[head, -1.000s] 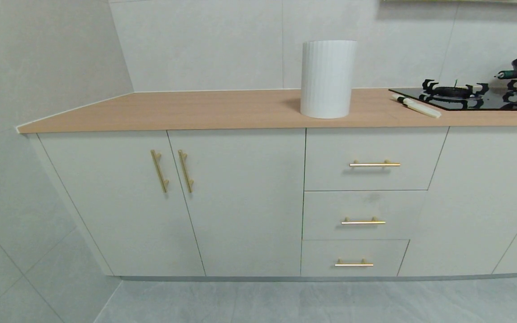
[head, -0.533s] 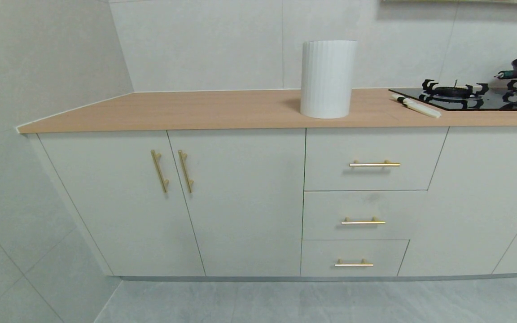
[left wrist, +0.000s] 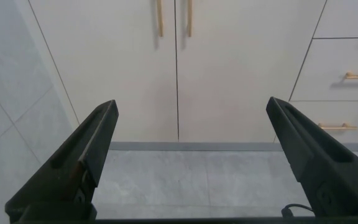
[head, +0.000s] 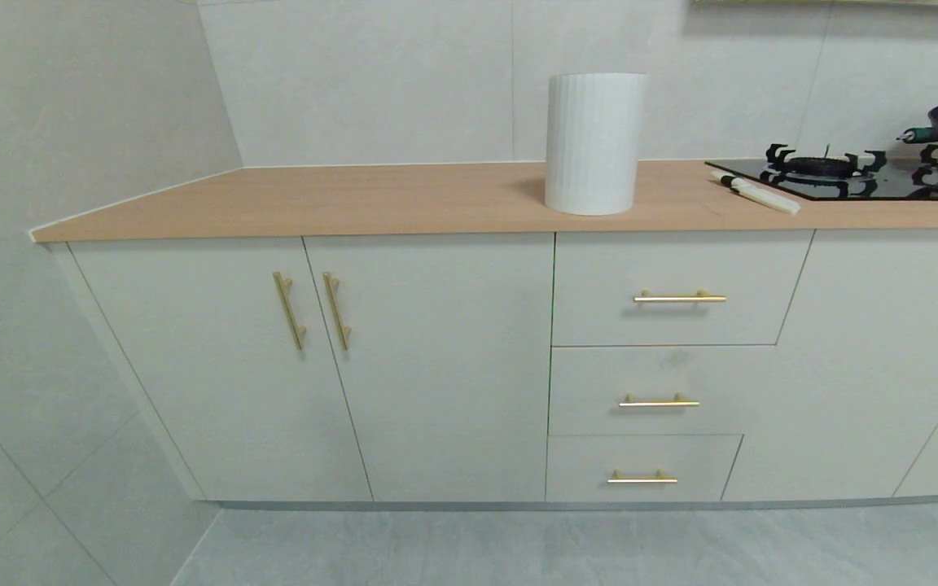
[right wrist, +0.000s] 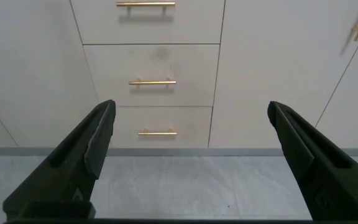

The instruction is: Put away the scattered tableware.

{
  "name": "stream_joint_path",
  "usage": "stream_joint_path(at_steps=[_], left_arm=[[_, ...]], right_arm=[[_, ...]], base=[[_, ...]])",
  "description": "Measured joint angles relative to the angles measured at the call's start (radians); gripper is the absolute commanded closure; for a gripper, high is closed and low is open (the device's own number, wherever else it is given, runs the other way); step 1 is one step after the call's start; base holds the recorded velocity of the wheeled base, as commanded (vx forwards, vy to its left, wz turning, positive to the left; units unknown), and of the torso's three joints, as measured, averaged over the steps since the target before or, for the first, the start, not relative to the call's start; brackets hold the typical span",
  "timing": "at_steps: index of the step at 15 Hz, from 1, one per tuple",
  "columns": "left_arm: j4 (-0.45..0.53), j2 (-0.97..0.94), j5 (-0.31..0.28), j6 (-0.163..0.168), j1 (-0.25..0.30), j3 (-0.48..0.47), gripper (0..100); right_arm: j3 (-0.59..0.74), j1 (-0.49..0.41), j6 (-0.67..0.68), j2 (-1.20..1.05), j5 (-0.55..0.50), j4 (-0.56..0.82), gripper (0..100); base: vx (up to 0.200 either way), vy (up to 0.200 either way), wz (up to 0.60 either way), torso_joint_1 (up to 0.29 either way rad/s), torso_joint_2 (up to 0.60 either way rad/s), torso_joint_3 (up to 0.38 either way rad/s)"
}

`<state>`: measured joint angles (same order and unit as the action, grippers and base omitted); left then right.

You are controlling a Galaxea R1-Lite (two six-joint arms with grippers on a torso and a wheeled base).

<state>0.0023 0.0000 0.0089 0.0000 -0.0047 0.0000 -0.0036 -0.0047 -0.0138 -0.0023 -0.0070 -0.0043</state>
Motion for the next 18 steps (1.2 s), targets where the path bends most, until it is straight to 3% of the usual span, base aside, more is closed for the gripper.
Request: stream_joint_path(at_steps=[8, 18], left_arm=[[0.001, 0.000, 0.000, -0.002, 0.000, 0.000, 0], [0.001, 0.000, 0.000, -0.003, 0.000, 0.000, 0]], right_arm=[[0.004, 0.000, 0.003, 0.000, 0.005, 0.004, 0], [0.004, 0.000, 0.003, 0.001, 0.013, 0.006, 0]], base=[[0.000, 0.000, 0.00, 0.000, 0.00, 0.000], [0.200, 0.000, 0.00, 0.003, 0.00, 0.003]])
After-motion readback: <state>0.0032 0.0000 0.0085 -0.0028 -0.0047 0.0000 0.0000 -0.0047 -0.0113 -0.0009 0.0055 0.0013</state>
